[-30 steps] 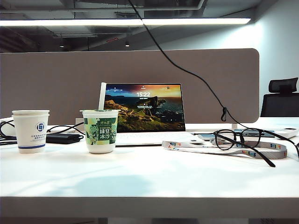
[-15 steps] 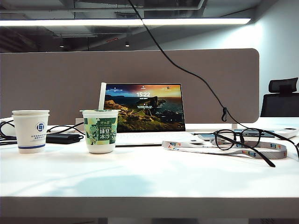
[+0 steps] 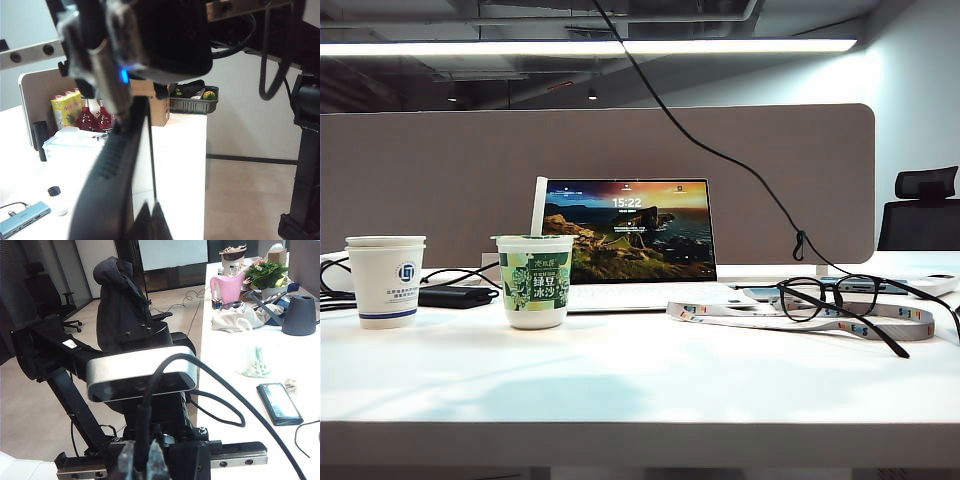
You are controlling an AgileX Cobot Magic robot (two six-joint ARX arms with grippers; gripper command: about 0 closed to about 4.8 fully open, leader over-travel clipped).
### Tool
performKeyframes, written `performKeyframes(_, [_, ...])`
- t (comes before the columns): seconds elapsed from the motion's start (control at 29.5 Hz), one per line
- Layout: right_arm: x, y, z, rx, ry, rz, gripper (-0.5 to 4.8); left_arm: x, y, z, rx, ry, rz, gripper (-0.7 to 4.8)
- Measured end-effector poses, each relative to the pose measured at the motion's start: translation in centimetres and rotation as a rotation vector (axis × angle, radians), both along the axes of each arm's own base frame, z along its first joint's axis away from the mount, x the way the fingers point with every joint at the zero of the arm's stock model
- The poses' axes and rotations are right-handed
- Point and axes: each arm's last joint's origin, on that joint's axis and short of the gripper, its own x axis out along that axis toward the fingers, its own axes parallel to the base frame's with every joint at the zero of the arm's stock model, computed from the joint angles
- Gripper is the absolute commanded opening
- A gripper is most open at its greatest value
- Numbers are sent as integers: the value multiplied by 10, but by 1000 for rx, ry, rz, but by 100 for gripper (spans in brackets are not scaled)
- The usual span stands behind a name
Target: Pick up the black phone, pick up the charger plug, insert the charger plug into the phone's charging port, and finally place the connected phone back on the desk.
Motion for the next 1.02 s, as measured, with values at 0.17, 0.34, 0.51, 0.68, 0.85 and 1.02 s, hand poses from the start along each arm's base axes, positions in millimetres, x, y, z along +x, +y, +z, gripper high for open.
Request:
performKeyframes(0.17, [0,0,0,2,-9,0,-6,0,0,0,0,3,0,-7])
performKeyframes(0.34, [0,0,0,-1,-11,-4,-6,0,0,1,-8,19,-4,-7])
performKeyframes(0.51, [0,0,0,-2,-18,-3,-6,0,0,2,-18,20,-7,-7])
performKeyframes(0.68, [0,0,0,1,-29,-2,-6,0,0,2,-22,16,-7,-7])
performKeyframes(0.85, [-1,0,0,1,-30,-1,-6,0,0,2,-26,9,-7,-7])
performKeyframes(1.02, [-1,0,2,7,-38,5,-6,0,0,4,-37,-10,-8,-7])
